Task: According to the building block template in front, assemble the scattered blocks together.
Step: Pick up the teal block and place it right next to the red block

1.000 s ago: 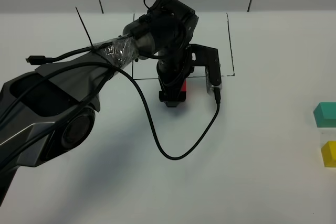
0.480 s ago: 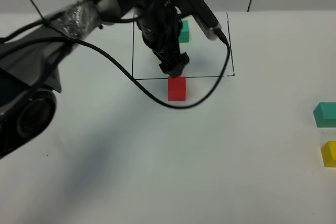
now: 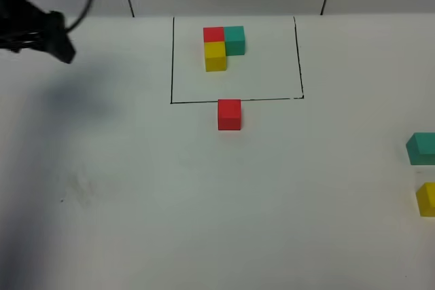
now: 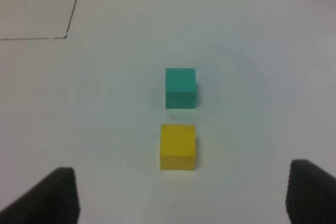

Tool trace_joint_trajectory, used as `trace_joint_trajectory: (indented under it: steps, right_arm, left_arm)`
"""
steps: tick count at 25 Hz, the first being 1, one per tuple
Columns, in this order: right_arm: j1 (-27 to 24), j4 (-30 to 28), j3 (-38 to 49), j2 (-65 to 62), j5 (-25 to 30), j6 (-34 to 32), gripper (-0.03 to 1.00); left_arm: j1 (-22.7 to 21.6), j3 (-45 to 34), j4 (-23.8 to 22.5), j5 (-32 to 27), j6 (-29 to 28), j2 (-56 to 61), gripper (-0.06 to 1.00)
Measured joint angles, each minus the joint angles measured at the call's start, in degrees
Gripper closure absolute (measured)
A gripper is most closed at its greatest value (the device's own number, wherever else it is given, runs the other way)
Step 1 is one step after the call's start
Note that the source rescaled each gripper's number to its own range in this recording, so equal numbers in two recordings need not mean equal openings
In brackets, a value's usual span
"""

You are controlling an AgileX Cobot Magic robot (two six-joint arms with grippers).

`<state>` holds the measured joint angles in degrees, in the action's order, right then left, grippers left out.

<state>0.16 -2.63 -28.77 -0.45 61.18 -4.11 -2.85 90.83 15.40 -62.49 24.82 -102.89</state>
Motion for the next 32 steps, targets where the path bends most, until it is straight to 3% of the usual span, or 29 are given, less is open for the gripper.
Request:
trace_joint_trajectory:
  steps: [4, 9, 13, 17, 24, 32]
  right_arm:
    - [0.0, 0.0, 0.0, 0.0, 0.0, 0.0, 0.33]
    - [0.0, 0.0, 0.0, 0.0, 0.0, 0.0, 0.33]
    - [0.0, 0.0, 0.0, 0.0, 0.0, 0.0, 0.33]
    - [0.0, 0.0, 0.0, 0.0, 0.0, 0.0, 0.33]
    - [0.0, 0.0, 0.0, 0.0, 0.0, 0.0, 0.33]
    - [0.0, 0.0, 0.0, 0.0, 0.0, 0.0, 0.32]
  left_arm:
    - [-6.2, -16.9, 4.3, 8.9, 0.1, 17.0, -0.02]
    - [-4.7, -31.7, 3.3, 14.4, -2.3, 42.3, -0.01]
    - [-1.6, -38.2, -1.9, 9.6, -10.8, 59.8, 0.00]
    - [-1.3, -43.7, -7.4, 2.8, -16.7, 74.0, 0.02]
    - [2.8, -54.9, -7.5, 2.1, -18.9, 91.0, 0.04]
    - [3.6, -60.8, -7.3, 1.7, -19.3, 99.7, 0.08]
